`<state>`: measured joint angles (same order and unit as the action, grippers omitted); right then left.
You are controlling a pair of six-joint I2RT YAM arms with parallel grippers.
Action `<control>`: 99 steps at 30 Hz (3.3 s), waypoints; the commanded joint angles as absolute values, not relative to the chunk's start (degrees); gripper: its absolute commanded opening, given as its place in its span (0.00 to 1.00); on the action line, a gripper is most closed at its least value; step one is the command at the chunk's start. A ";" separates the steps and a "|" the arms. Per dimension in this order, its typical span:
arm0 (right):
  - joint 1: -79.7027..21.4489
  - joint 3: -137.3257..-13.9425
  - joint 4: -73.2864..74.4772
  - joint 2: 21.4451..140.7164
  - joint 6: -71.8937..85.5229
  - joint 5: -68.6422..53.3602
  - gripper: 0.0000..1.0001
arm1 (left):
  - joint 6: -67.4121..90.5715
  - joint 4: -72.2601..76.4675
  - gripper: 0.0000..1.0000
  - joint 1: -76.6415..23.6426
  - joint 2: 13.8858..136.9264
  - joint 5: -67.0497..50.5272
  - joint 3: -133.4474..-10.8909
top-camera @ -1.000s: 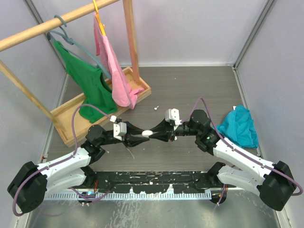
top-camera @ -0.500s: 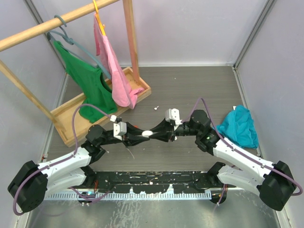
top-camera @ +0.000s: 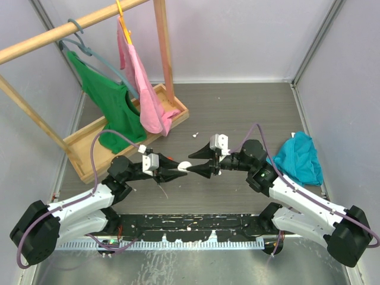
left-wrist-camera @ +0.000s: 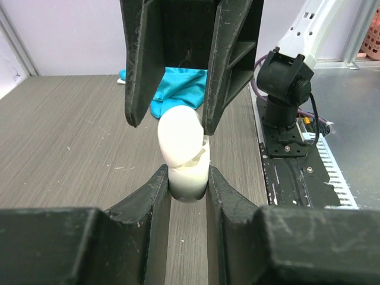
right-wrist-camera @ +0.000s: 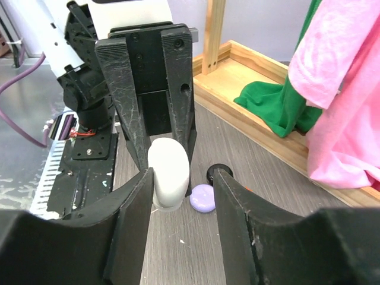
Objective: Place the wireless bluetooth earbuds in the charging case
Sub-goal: Open the charging case, then pick up the earbud from the center of the board.
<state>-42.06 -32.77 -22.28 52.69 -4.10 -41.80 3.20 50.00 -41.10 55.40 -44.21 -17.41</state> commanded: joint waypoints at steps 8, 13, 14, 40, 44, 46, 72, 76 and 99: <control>-42.10 -35.31 -22.59 53.72 -2.25 -30.10 0.55 | -2.11 51.10 0.00 -41.32 53.88 -45.12 -16.52; -41.97 -37.17 -20.63 57.29 -1.42 -26.70 0.59 | -3.14 49.68 0.00 -41.32 55.05 -43.84 -16.87; -41.78 -37.76 -20.27 58.17 -1.13 -25.86 0.59 | -3.17 49.69 0.00 -41.31 55.31 -43.29 -16.87; -27.16 -63.13 -7.39 98.92 -12.15 -21.49 0.68 | -2.70 40.01 0.00 -39.92 58.36 -13.17 -18.35; -27.18 -70.36 -2.57 106.15 -13.57 -22.61 0.64 | -2.77 40.10 0.00 -39.81 58.44 -13.40 -18.35; -27.17 -73.14 -0.51 109.15 -13.64 -22.70 0.62 | -2.81 39.89 0.00 -39.72 58.49 -13.56 -18.45; -30.68 -78.49 8.91 115.93 -14.21 -16.10 0.50 | -2.55 37.88 0.00 -39.62 57.64 -15.31 -19.34; -30.76 -79.74 7.07 117.05 -10.87 -13.06 0.50 | -2.55 37.55 0.00 -39.65 57.14 -15.01 -19.34; -35.03 -80.49 10.32 118.62 -2.61 2.36 0.27 | -2.25 37.45 0.00 -39.60 57.41 -15.27 -19.51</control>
<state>-34.20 -80.79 6.85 120.16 -3.09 -1.10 -2.42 35.27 -39.94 58.24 -14.76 -17.56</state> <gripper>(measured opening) 0.316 0.256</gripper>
